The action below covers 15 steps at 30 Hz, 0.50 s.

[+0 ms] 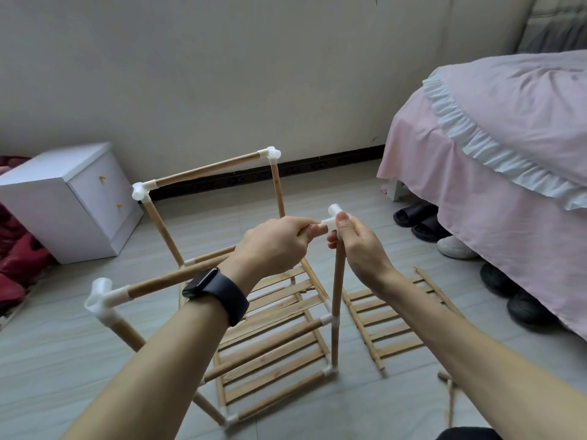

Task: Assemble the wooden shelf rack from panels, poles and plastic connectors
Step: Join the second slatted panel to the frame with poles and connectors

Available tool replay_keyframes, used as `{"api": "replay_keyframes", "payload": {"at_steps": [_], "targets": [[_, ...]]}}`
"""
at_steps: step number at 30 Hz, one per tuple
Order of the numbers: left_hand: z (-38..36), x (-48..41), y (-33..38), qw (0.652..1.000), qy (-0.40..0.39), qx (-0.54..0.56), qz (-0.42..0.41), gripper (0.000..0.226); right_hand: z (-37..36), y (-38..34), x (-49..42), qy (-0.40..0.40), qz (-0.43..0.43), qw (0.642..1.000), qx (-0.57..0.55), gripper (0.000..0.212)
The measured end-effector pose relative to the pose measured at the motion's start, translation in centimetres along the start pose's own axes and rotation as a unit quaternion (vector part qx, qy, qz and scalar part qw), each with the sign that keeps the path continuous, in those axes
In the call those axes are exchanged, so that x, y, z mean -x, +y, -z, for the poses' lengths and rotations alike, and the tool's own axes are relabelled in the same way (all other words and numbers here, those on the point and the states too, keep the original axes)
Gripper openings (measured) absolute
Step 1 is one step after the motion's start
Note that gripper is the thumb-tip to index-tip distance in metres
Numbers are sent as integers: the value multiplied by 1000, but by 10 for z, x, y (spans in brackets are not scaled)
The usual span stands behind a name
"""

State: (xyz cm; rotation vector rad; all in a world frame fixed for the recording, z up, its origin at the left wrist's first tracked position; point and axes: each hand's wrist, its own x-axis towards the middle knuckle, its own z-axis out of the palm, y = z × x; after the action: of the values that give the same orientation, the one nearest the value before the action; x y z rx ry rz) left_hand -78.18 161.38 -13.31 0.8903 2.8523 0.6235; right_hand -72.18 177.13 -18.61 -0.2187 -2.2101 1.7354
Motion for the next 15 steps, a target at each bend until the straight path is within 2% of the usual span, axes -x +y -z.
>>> {"api": "replay_keyframes", "payload": {"at_steps": [8,15], "targets": [[-4,-1,-5,999,24,-38,-23,30,-2,-3,7,-39,18,998,34,46],[-3,0,-5,997,32,-64,-33,32,-3,-7,9,-29,21,998,58,48]]}}
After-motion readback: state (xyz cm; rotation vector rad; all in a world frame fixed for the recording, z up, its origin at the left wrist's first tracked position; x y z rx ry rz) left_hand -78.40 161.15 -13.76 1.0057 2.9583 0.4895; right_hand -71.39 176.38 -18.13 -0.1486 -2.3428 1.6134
